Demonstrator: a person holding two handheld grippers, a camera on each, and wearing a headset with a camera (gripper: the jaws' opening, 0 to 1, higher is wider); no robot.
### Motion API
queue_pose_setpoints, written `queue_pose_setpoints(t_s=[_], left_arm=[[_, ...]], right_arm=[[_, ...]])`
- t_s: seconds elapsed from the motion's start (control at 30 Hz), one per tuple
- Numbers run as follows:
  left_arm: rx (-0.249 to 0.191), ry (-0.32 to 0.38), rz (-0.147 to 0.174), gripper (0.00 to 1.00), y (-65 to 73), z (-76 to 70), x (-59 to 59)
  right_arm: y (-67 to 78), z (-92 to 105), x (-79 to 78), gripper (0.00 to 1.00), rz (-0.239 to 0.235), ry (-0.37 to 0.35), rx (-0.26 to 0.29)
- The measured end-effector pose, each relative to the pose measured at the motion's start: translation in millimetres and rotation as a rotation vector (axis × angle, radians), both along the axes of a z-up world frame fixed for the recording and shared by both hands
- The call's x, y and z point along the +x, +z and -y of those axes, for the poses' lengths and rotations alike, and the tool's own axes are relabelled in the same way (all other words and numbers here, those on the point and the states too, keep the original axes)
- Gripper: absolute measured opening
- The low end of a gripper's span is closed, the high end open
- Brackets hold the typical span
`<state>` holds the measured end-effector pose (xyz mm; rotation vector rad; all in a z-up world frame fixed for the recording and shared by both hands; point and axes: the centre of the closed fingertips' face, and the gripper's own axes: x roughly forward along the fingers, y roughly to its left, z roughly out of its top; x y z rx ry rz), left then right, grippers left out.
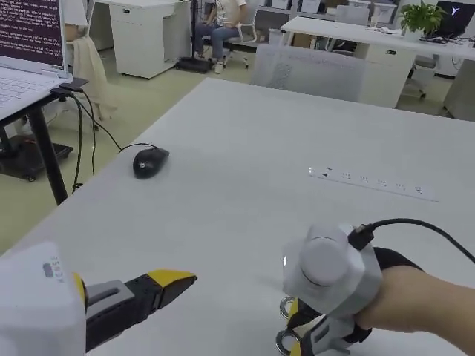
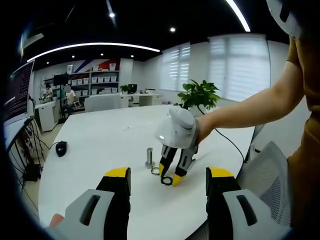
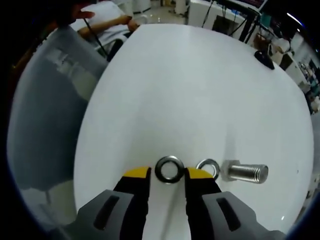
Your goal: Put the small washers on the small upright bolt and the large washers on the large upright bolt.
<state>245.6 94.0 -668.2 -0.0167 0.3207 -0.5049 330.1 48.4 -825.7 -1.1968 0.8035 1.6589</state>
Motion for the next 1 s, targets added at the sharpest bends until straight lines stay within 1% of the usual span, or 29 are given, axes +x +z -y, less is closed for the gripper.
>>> queue_pose_setpoints(t_s=[0.07, 0.1, 0.17, 0.2, 0.4, 0.5, 0.6, 0.67, 0.7, 0.73, 0.9, 0.97, 1.0], left_arm=[[0.001, -0.002, 0.002, 0.6, 0.4, 0.9, 0.4], [0.003, -0.003, 0.001, 0.6, 0.3, 1.1, 0.3], [0.002, -0.003, 0.001, 0.6, 0.7, 1.2, 0.3], [0.001, -0.003, 0.001, 0.6, 0.7, 1.1, 0.3], [0.004, -0.003, -0.001, 0.6, 0.4, 1.1, 0.4], [0.003, -0.002, 0.002, 0.6, 1.0, 1.2, 0.5], [0.006, -0.003, 0.0, 0.6, 0.9, 1.4, 0.2], [0.007, -0.004, -0.004, 0.6, 0.0, 1.5, 0.5], [0.006, -0.005, -0.005, 0.6, -0.2, 1.7, 0.7], [0.007, -0.006, -0.005, 0.6, -0.2, 1.9, 1.0], [0.01, -0.013, 0.002, 0.6, 2.0, 4.3, 3.6], [0.009, -0.017, 0.003, 0.6, 2.0, 5.4, 3.9], [0.009, -0.019, 0.002, 0.6, 1.7, 6.0, 3.9]], right_arm=[[0.0, 0.2, 0.0, 0.28, 0.0, 0.006, 0.005], [0.2, 0.1, 0.8, 0.25, 0.006, 0.008, 0.008], [-3.1, -0.5, -0.9, 0.25, 0.003, 0.01, 0.008], [-0.8, 0.2, -0.4, 0.25, 0.002, 0.01, 0.009], [-0.3, 0.2, 0.4, 0.23, 0.011, -0.004, 0.006], [0.3, 0.7, 1.0, 0.22, 0.001, -0.025, 0.017], [0.8, 2.3, -0.2, 0.22, -0.01, -0.029, 0.011], [4.0, 3.6, 0.1, 0.22, -0.015, -0.032, 0.012], [7.5, 3.3, -0.7, 0.22, -0.032, -0.042, 0.021], [10.0, 3.4, -0.2, 0.22, -0.034, -0.049, 0.025], [21.5, 11.3, 10.5, 0.22, -0.021, -0.068, 0.03], [26.7, 14.0, 15.9, 0.22, -0.002, -0.071, 0.035], [28.6, 15.2, 17.6, 0.22, -0.001, -0.073, 0.035]])
